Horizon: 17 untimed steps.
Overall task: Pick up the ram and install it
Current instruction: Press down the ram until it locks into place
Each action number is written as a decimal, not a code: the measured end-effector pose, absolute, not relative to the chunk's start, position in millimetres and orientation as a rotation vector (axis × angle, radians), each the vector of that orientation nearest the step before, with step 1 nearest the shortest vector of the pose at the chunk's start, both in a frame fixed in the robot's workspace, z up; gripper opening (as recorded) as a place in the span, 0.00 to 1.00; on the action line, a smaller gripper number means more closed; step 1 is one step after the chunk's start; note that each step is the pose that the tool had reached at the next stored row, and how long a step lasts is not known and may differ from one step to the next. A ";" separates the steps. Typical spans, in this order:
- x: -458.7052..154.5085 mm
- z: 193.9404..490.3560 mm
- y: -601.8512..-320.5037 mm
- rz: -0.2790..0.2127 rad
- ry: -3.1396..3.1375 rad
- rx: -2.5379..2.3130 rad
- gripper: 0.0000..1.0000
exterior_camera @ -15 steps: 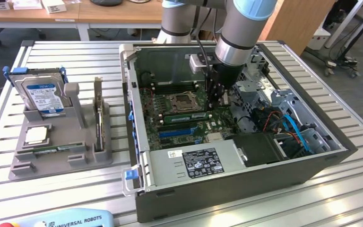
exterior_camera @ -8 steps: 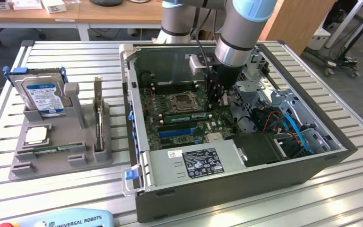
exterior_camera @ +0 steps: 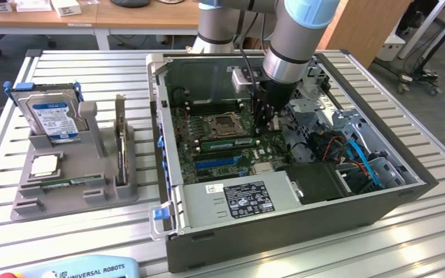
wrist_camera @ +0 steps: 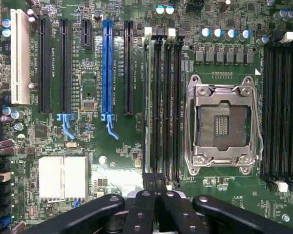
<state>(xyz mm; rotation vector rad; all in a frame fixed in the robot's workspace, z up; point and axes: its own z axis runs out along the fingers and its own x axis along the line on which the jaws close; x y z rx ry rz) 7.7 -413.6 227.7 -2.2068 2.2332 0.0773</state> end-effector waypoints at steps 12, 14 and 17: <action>7.7 225.3 -413.5 0.077 2.233 -2.207 0.10; 7.7 224.6 -413.5 0.077 2.233 -2.207 0.10; 7.7 223.8 -413.6 0.077 2.233 -2.207 0.10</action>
